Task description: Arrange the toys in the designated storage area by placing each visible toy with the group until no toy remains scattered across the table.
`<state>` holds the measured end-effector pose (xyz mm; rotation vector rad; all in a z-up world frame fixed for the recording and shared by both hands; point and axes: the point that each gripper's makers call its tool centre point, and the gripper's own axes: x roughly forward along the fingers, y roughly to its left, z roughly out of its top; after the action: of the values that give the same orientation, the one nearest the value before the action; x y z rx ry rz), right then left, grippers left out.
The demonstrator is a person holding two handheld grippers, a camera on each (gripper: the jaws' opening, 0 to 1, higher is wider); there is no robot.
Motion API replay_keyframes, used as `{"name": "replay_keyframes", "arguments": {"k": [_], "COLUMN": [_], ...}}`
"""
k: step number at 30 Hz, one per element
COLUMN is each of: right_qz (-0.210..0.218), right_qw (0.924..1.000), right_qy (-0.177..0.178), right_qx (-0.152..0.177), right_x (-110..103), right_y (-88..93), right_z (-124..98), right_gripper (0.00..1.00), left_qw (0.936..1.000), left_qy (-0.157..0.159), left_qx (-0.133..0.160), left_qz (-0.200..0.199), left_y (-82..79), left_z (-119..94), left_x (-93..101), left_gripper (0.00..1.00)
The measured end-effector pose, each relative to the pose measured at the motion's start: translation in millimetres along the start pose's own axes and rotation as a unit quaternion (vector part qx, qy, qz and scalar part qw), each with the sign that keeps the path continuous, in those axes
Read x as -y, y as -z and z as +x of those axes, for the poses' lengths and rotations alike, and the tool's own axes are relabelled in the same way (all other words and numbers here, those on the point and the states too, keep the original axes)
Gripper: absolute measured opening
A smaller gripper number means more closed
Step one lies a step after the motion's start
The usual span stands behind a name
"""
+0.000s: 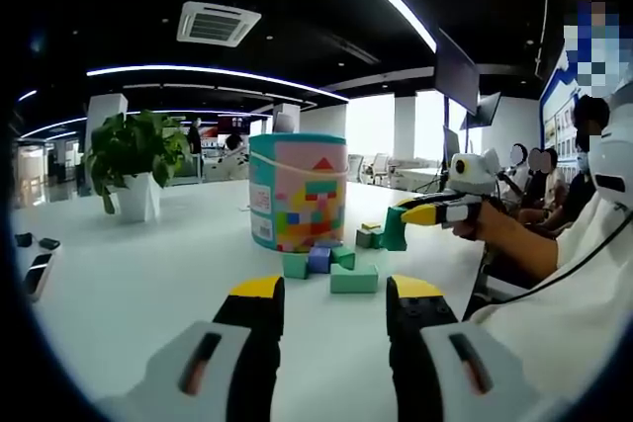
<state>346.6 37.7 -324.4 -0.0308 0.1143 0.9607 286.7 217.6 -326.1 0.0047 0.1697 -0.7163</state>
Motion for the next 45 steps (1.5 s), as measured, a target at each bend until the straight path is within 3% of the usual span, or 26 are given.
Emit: {"name": "replay_keyframes", "arguments": {"k": [6, 14, 19, 30, 34, 38, 42, 45], "right_qz": [-0.001, -0.019, -0.004, -0.043, -0.038, -0.003, -0.006, -0.01], "right_qw": [0.9998, 0.9986, 0.9991, 0.998, 0.998, 0.9942, 0.9952, 0.9948], "right_qy": [0.013, 0.04, 0.028, 0.023, 0.031, 0.064, 0.058, 0.044], "right_qx": [0.011, 0.029, 0.031, 0.039, 0.04, 0.087, 0.078, 0.091], "right_x": [-2.2, 3.0, 2.2, 6.4, 13.7, 24.6, 21.3, 14.9], "right_y": [-17.5, -24.3, -26.3, -50.3, -57.5, -80.7, -91.5, -114.6], "right_z": [-2.5, -5.5, -7.0, -10.8, -11.7, -19.7, -15.9, -13.0], "right_gripper": [0.2, 0.2, 0.2, 0.2, 0.2, 0.2, 0.2, 0.2], "left_qw": [1.0, 1.0, 1.0, 1.0, 1.0, 1.0, 1.0, 1.0], "left_qy": [0.001, 0.001, 0.001, 0.004, 0.004, 0.003, 0.006, 0.005], "left_qx": [-0.001, 0.001, -0.002, -0.003, -0.003, -0.002, -0.002, -0.002], "left_qz": [0.0, 0.0, -0.002, -0.003, -0.002, -0.004, -0.003, -0.005], "left_y": [0.7, -0.1, 1.8, 2.2, 1.8, 1.3, 1.1, 2.1], "left_z": [0.1, -0.4, -0.1, 2.5, 2.8, 3.0, 2.9, 2.2], "left_x": [0.3, 0.3, 1.0, 2.4, 3.0, 2.6, 4.4, 2.7], "left_gripper": [0.42, 0.42, 0.42, 0.42, 0.42, 0.42, 0.42, 0.42]}}
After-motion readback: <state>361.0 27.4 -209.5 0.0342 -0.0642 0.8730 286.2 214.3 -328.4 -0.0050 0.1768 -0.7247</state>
